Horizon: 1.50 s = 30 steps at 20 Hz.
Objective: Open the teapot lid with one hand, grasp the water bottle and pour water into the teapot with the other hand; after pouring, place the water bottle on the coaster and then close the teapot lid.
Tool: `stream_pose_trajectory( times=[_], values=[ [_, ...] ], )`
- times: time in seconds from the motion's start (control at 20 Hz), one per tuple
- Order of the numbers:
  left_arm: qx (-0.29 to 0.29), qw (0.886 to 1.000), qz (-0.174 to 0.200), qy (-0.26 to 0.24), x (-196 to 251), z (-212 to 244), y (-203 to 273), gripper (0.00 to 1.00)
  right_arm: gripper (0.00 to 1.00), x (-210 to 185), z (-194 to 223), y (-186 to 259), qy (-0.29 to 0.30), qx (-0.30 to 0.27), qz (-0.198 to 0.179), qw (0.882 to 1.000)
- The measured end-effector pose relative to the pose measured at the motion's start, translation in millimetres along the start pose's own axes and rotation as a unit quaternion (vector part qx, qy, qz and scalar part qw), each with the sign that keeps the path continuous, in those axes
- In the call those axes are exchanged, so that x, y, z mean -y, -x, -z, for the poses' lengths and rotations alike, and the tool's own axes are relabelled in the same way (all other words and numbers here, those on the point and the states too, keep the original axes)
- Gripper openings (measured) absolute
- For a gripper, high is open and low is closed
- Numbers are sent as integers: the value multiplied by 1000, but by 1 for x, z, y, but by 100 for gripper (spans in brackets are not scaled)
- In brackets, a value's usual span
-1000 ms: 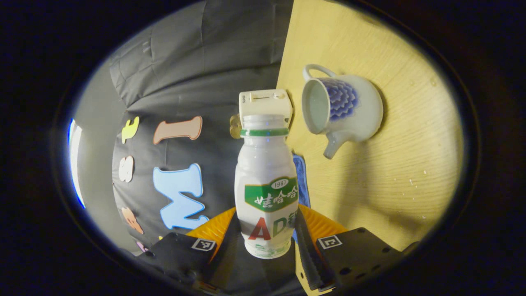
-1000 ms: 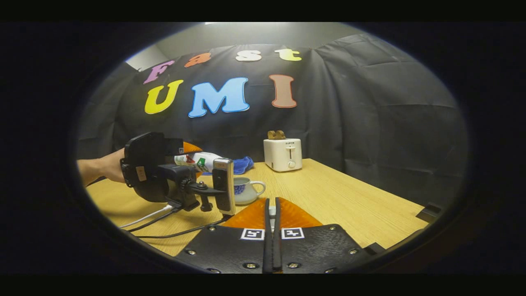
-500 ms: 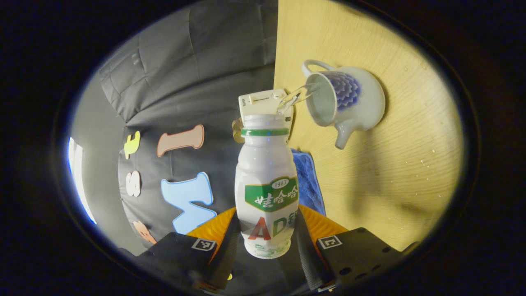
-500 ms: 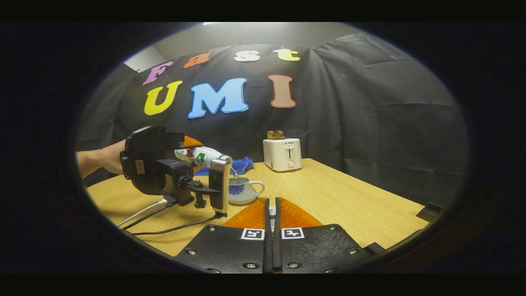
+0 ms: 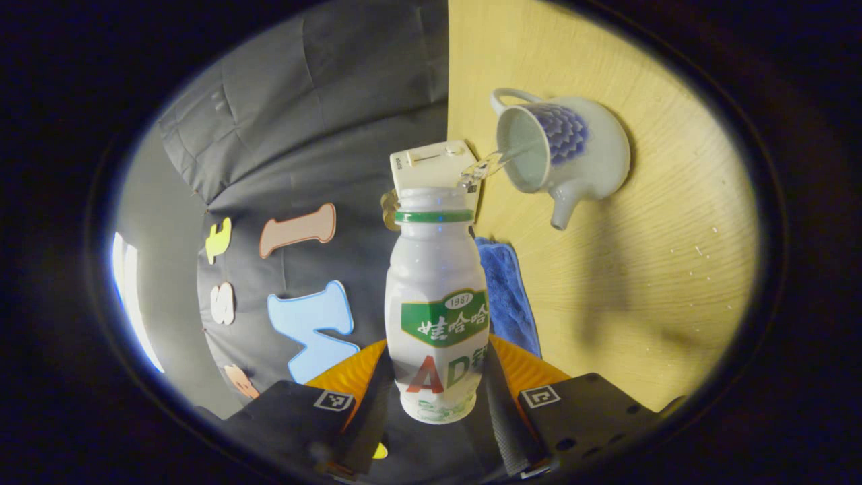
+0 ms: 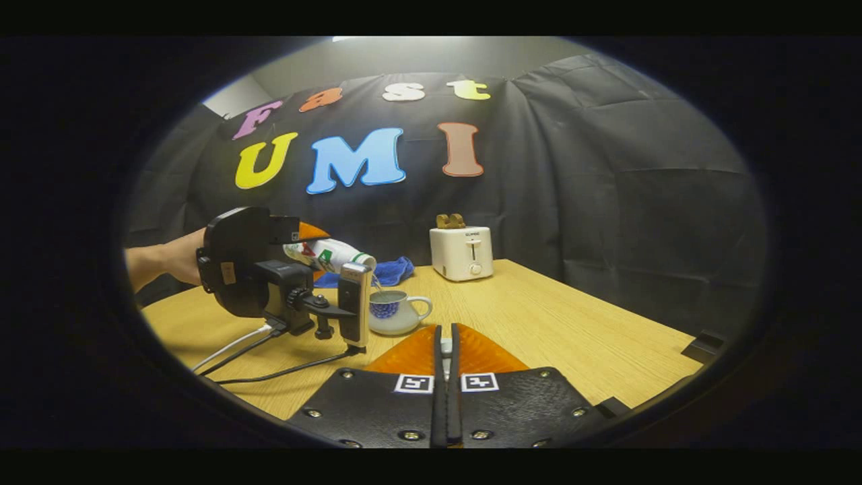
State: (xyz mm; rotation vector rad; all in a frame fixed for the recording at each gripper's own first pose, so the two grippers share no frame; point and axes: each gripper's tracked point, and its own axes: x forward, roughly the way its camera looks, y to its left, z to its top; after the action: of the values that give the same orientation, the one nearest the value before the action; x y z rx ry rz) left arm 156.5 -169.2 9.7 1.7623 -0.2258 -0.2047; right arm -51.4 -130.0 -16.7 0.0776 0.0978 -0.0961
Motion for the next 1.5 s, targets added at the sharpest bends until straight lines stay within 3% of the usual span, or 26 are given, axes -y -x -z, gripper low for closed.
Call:
stream_pose_trajectory(
  times=[1.45, 1.5],
  values=[
    [40, 992, -18, -116, -36, -16, -8, 82, 1, 4, -4, 4, -8, 7, 1, 1000],
    [40, 992, -19, -121, -39, -15, -9, 69, 1, 4, -4, 4, -7, 6, 1, 1000]
  ],
)
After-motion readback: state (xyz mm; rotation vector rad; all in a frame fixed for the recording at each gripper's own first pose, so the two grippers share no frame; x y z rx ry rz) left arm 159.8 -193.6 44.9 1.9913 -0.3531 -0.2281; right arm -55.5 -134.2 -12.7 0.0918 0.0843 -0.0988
